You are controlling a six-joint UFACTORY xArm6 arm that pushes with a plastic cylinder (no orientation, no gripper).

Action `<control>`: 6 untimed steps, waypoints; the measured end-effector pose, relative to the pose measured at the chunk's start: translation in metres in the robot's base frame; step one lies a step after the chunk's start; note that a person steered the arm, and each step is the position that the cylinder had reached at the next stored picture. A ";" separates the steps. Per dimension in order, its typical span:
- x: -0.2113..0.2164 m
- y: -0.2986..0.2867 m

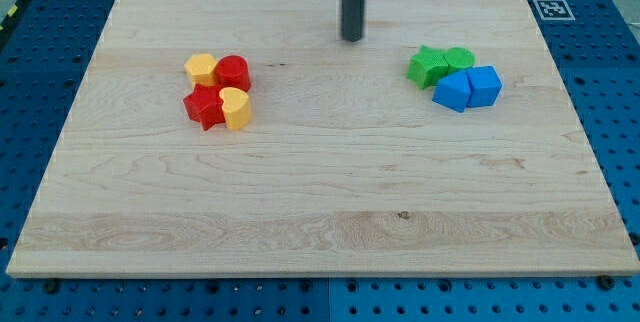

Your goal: Slide the group of blocks down a bit

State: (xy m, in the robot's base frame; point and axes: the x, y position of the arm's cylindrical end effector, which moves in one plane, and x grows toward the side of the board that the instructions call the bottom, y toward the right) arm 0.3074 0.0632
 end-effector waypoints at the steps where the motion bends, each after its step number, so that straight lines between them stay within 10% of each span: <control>1: 0.006 0.018; 6: 0.070 0.087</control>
